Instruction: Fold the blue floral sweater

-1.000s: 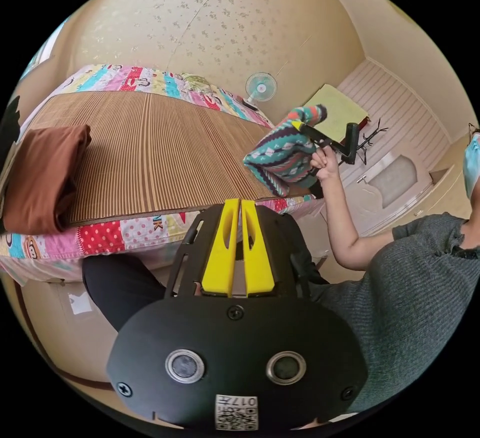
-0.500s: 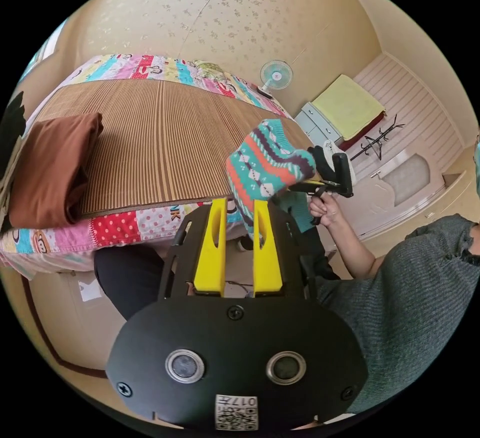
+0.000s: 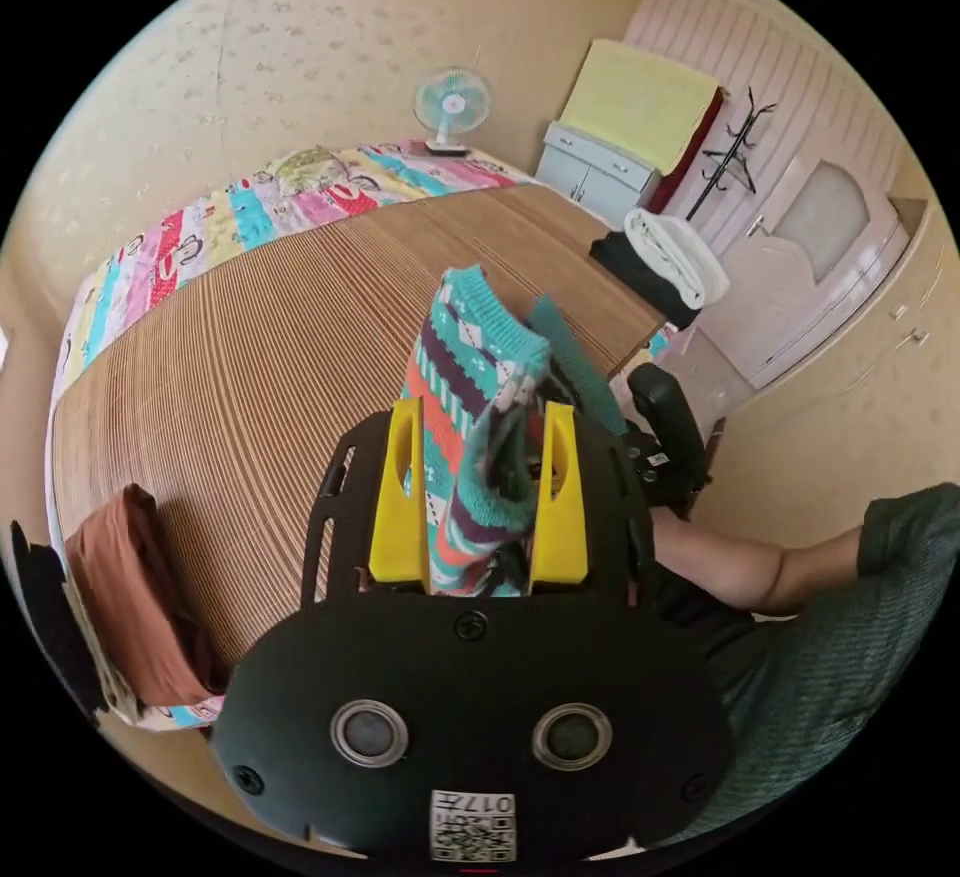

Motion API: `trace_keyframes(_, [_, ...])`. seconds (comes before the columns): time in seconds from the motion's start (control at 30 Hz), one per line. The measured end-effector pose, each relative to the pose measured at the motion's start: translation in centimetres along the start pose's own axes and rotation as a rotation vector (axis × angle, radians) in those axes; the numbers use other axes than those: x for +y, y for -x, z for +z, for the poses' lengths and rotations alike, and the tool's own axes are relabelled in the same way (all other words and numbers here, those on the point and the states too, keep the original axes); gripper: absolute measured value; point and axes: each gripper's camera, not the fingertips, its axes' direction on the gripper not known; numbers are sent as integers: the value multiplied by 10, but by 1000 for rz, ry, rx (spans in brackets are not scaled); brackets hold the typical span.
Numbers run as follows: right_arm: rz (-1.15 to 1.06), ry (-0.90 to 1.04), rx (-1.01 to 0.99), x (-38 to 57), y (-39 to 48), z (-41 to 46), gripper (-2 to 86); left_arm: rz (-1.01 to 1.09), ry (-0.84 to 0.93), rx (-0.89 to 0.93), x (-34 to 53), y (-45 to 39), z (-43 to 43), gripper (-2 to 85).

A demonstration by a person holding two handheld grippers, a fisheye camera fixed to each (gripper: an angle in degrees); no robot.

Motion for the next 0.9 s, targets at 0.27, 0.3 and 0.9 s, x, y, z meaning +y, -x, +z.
trace_keyframes(0.27, [-26,71,23,6,-13,8,55,22,352,523,2,42,73,62])
trace_keyframes(0.3, [-28,80,32,12,-17,9,65,13,325,542,9,49,67,62])
trace_keyframes(0.9, [-17,3,18,-13,0,37,40,-96,-56,565,97,128,-15,63])
